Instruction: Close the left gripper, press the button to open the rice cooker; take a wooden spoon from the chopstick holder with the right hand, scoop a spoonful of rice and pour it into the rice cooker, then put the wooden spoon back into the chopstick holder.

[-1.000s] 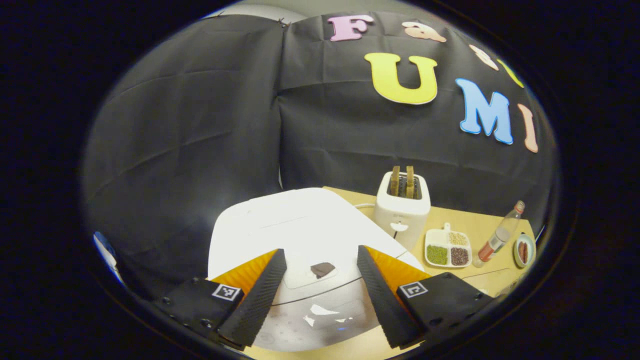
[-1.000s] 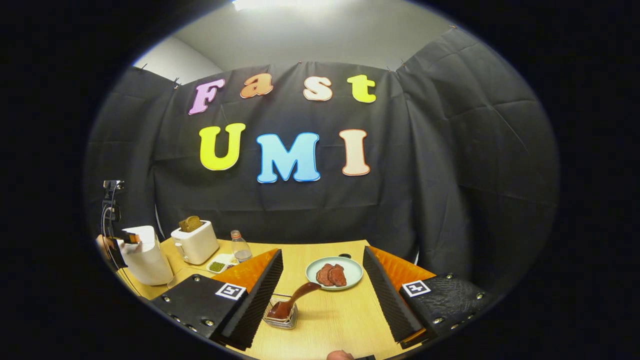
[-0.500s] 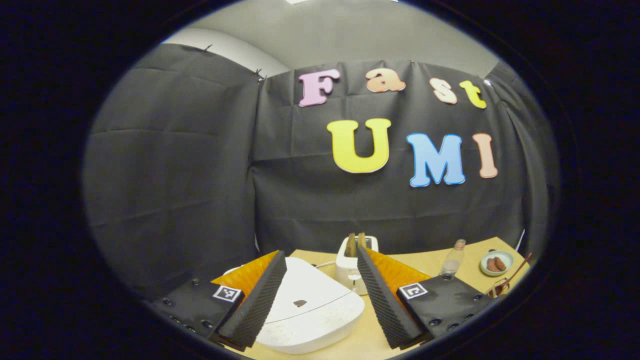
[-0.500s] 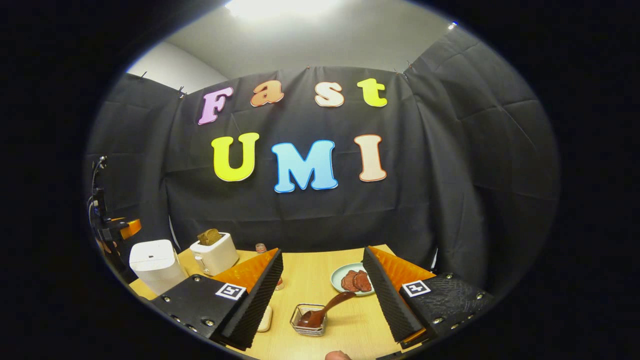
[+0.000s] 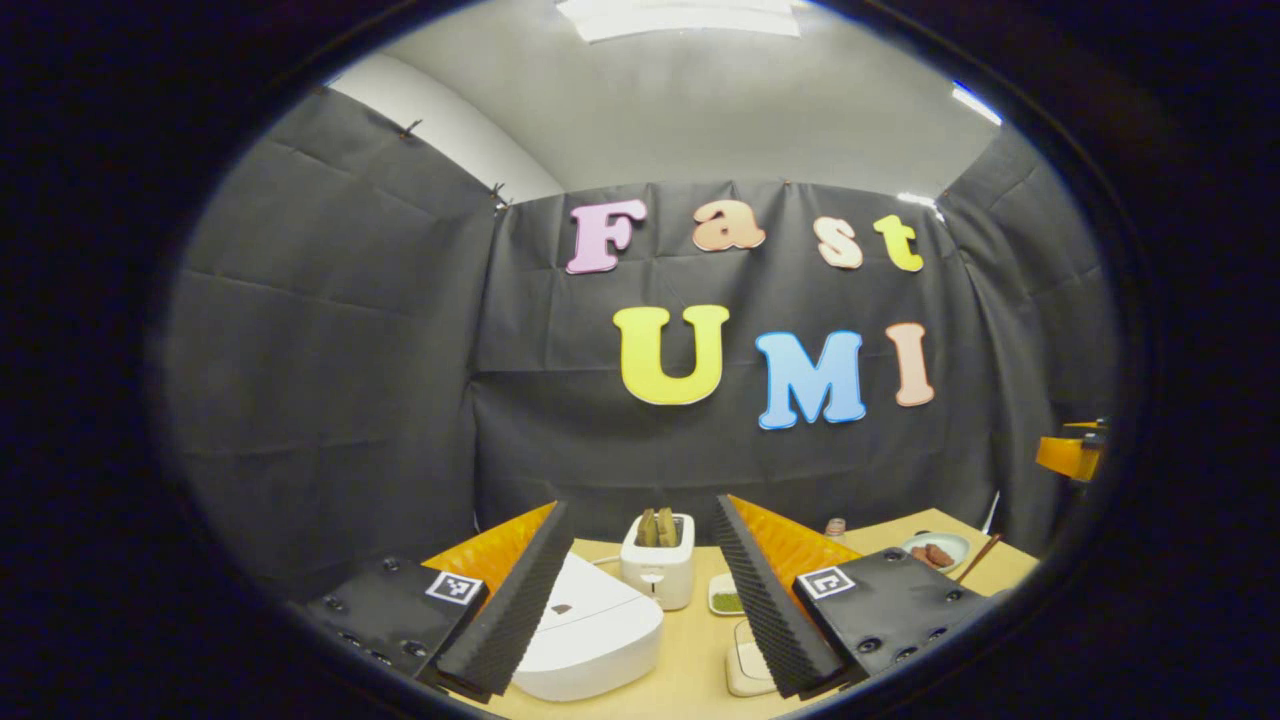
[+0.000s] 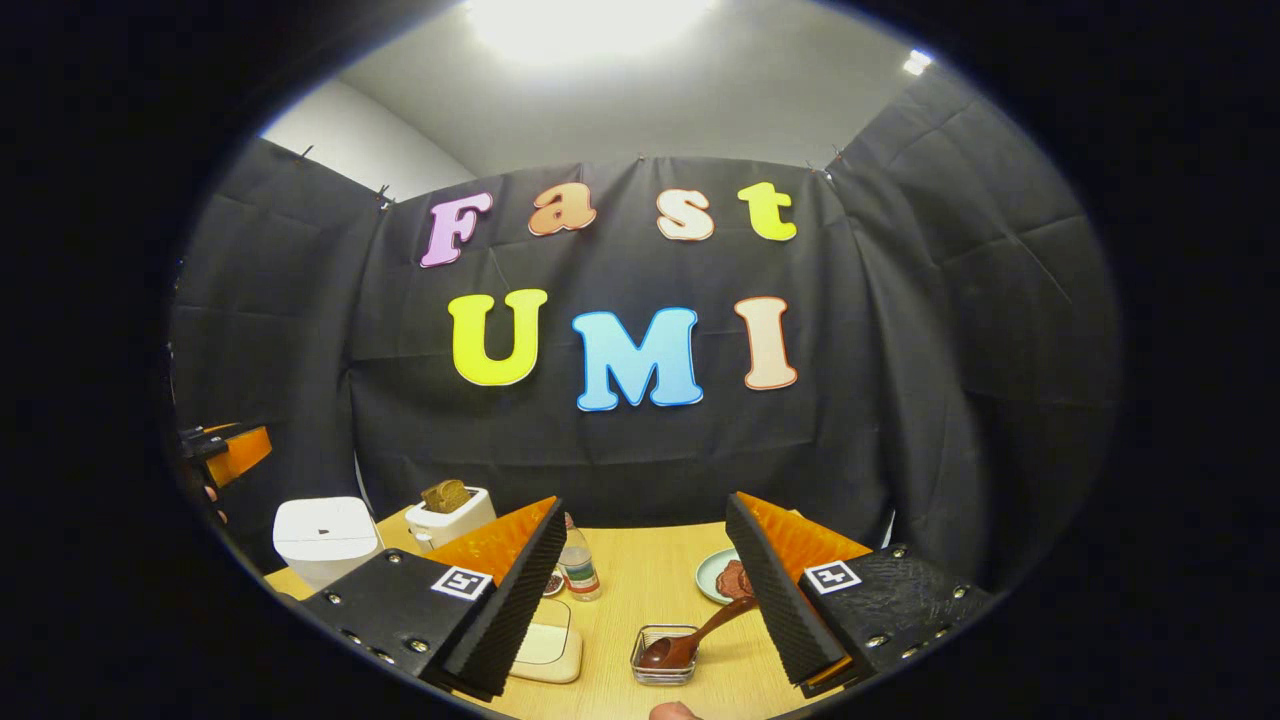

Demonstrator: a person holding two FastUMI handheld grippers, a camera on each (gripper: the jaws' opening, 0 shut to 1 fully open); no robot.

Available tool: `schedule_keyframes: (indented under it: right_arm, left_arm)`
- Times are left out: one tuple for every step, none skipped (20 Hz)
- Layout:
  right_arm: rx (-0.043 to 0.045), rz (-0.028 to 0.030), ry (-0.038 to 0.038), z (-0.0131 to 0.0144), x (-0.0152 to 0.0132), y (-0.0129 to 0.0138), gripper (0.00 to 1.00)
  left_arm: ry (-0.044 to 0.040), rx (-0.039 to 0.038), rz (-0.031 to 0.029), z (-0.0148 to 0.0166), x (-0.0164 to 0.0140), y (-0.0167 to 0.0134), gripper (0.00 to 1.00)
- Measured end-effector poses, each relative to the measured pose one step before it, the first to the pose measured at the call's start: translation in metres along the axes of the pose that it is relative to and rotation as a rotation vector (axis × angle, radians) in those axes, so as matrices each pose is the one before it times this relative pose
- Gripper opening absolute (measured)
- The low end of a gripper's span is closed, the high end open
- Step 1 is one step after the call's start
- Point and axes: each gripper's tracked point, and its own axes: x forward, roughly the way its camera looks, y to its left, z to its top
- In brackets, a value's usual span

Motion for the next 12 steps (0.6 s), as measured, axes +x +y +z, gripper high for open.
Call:
schedule_keyframes:
  right_arm:
    - [-0.00152,0.00133,-0.00601,-0.00058,-0.00142,0.0052,0.98]
    - [-0.00263,0.00812,-0.00144,-0.00118,-0.00109,0.00545,0.98]
    - [-0.00089,0.00431,-0.00837,0.00018,-0.00156,0.00572,0.98]
    - [-0.00118,0.00329,-0.00791,0.00089,-0.00133,0.00389,0.98]
    - [-0.00099,0.00505,-0.01277,0.00172,-0.0001,0.00502,0.98]
    - [-0.00512,0.00213,-0.00589,0.00032,0.00071,0.00529,0.98]
    - [-0.00703,-0.00122,-0.00721,0.00076,0.0001,0.00242,0.98]
    - [-0.00677,-0.00248,-0.00451,0.00037,0.00031,0.00177,0.98]
    - [-0.00331,0.00478,-0.00422,0.00118,0.00061,0.00344,0.98]
    - [0.0,0.00812,0.00038,0.00015,0.00073,0.00534,0.98]
    - [-0.00097,0.00844,0.0021,-0.00005,0.00098,0.00386,0.98]
    - [0.00104,0.00592,-0.00379,0.00123,0.00148,0.00259,0.98]
  left_arm:
    - [-0.00467,0.002,-0.01341,-0.00175,-0.00489,-0.00254,0.99]
    - [-0.00038,0.00251,-0.014,-0.00128,-0.00525,-0.00509,0.98]
    - [0.00196,0.00489,-0.00304,-0.00151,-0.00434,-0.00121,0.99]
    - [-0.00798,0.0069,-0.00264,0.00024,-0.00356,-0.00163,0.98]
    - [-0.00848,0.00265,-0.00444,0.00182,-0.00222,-0.00201,0.98]
    - [-0.003,-0.00564,-0.00999,0.00044,-0.0018,-0.00367,0.98]
    - [-0.00092,-0.00806,-0.0076,-0.00144,-0.00123,-0.00375,0.98]
    - [0.00021,-0.0058,-0.00596,-0.00089,-0.00001,-0.00243,0.98]
    - [-0.00306,-0.00445,-0.00069,0.00002,-0.00064,0.00065,0.98]
    - [-0.00429,-0.00321,-0.00221,0.00254,0.00101,-0.00093,0.98]
    - [-0.00458,-0.00522,-0.00093,0.00056,0.00128,0.00059,0.98]
    - [0.00714,-0.00248,-0.00911,-0.00025,0.00088,-0.0016,0.98]
